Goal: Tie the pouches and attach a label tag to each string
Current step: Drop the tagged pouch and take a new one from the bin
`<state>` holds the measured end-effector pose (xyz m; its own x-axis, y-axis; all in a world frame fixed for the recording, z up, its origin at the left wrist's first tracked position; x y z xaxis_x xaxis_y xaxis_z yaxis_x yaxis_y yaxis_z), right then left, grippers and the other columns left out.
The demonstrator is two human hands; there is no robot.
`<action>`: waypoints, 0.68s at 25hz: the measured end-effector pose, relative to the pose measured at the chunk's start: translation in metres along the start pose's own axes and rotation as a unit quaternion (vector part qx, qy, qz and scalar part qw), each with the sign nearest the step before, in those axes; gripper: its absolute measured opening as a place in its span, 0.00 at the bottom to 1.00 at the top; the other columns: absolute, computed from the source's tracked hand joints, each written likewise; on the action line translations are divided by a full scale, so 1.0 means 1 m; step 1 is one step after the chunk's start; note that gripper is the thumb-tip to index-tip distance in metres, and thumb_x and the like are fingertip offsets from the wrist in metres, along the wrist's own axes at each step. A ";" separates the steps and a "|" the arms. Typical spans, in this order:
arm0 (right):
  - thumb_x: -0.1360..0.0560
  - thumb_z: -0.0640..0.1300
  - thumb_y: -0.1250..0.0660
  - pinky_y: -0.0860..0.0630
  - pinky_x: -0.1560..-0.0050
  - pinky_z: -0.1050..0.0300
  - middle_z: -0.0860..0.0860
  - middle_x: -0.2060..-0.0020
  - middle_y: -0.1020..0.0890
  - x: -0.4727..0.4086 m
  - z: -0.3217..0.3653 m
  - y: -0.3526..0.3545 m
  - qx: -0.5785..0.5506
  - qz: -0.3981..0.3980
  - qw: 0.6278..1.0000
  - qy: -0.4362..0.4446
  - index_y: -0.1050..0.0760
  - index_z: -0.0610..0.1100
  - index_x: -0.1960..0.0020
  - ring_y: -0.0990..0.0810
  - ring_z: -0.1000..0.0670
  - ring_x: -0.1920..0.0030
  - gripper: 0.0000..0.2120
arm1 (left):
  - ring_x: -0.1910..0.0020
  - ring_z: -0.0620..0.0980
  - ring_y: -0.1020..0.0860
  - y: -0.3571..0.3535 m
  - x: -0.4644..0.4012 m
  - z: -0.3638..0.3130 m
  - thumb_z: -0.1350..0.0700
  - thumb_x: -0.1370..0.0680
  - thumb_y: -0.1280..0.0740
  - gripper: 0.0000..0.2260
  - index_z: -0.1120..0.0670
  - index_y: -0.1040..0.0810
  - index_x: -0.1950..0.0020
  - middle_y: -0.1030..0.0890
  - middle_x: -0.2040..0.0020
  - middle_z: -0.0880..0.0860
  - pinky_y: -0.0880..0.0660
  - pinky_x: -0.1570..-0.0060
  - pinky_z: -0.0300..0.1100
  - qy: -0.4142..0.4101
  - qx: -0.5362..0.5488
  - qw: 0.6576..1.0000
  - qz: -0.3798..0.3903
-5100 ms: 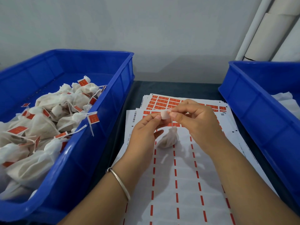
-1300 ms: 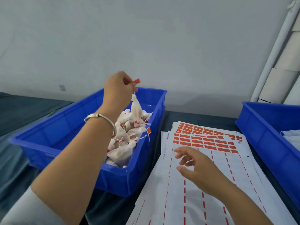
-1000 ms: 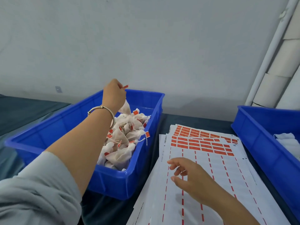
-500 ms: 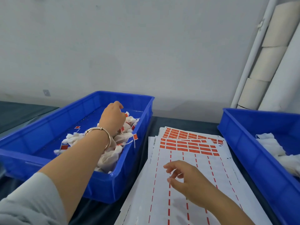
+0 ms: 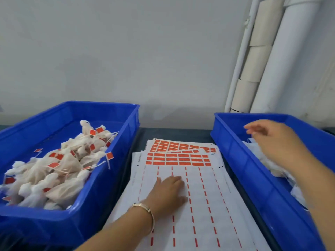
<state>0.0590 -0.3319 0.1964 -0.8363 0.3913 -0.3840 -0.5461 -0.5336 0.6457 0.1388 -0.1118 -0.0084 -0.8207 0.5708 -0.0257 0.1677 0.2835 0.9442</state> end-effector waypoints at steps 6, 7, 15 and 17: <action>0.22 0.39 0.39 0.30 0.46 0.56 0.46 0.35 0.25 -0.020 -0.162 0.010 0.281 0.205 0.924 -0.160 0.26 0.46 0.35 0.26 0.46 0.40 0.16 | 0.26 0.43 0.45 -0.015 -0.006 0.004 0.37 0.22 0.48 0.22 0.42 0.36 0.30 0.38 0.27 0.39 0.60 0.32 0.46 0.011 -0.005 0.996 -0.087; 0.23 0.41 0.36 0.30 0.45 0.58 0.48 0.35 0.26 -0.008 -0.180 -0.003 0.284 0.274 0.903 -0.172 0.29 0.48 0.32 0.26 0.47 0.41 0.20 | 0.26 0.43 0.44 -0.015 -0.006 0.004 0.37 0.22 0.48 0.22 0.42 0.36 0.30 0.38 0.27 0.39 0.60 0.31 0.46 0.012 -0.003 0.996 -0.089; 0.24 0.47 0.37 0.35 0.68 0.65 0.56 0.61 0.24 0.009 -0.201 -0.041 0.325 0.314 0.873 -0.184 0.25 0.50 0.51 0.28 0.57 0.64 0.03 | 0.26 0.41 0.44 -0.011 -0.002 0.004 0.38 0.22 0.47 0.22 0.42 0.35 0.29 0.39 0.27 0.39 0.57 0.29 0.45 0.029 0.008 0.995 -0.094; 0.25 0.44 0.36 0.37 0.71 0.65 0.54 0.64 0.23 0.008 -0.198 -0.041 0.290 0.289 0.894 -0.184 0.26 0.49 0.60 0.29 0.56 0.67 0.05 | 0.26 0.41 0.44 -0.010 -0.001 0.002 0.38 0.21 0.46 0.22 0.42 0.35 0.29 0.38 0.27 0.39 0.57 0.29 0.44 0.031 0.011 0.995 -0.093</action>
<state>0.0655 -0.4553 0.0367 -0.8405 0.4523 0.2982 0.1779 -0.2896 0.9405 0.1388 -0.1136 -0.0188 -0.8708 0.4582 -0.1781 0.0210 0.3967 0.9177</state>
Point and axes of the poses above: each hand's wrist, its own x-axis away from the middle knuckle, its own y-axis out of the back of the hand, z = x × y, the point moved 8 cm from there along -x, towards the middle knuckle
